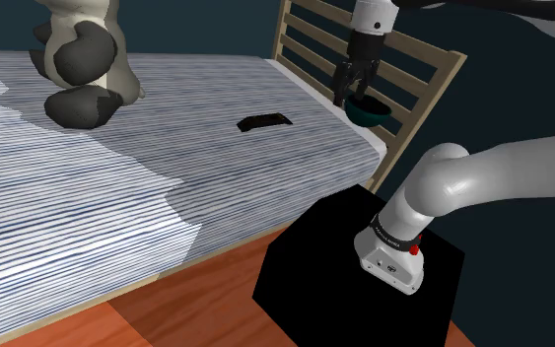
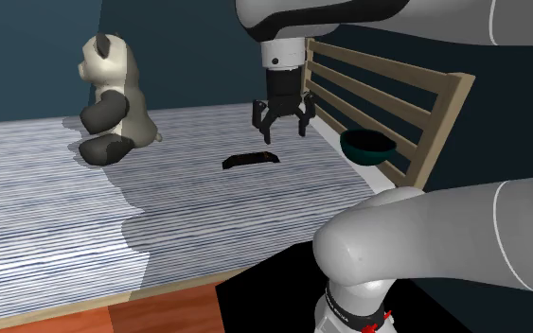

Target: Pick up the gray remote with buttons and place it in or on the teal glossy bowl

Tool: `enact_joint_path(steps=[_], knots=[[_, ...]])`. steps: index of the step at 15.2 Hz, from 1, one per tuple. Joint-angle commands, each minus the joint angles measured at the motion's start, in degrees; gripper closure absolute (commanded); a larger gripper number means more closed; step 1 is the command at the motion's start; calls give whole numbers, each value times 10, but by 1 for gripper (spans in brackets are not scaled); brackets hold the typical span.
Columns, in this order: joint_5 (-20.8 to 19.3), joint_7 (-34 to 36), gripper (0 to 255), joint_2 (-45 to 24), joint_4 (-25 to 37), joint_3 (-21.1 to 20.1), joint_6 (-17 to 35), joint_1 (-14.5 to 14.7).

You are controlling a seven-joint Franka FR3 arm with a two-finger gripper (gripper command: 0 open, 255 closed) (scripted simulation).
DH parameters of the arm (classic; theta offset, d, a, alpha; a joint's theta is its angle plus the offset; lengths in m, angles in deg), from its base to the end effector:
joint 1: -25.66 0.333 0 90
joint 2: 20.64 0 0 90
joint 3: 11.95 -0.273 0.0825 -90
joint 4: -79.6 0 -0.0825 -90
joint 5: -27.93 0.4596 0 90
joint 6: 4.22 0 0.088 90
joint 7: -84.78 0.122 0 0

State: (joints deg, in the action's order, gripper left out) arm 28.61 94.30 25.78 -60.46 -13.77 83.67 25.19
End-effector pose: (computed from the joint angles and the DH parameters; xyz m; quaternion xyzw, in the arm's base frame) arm 0.3983 0.0109 0.5037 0.9958 -0.0767 -0.0496 0.0100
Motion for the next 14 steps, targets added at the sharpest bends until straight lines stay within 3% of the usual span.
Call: enact_joint_path(steps=[1,8,14], knots=[[0,0,0,0,0,0,0,0],[-58,-204,0,-99,-10,85,127,29],[-73,-375,0,-219,22,145,230,62]])
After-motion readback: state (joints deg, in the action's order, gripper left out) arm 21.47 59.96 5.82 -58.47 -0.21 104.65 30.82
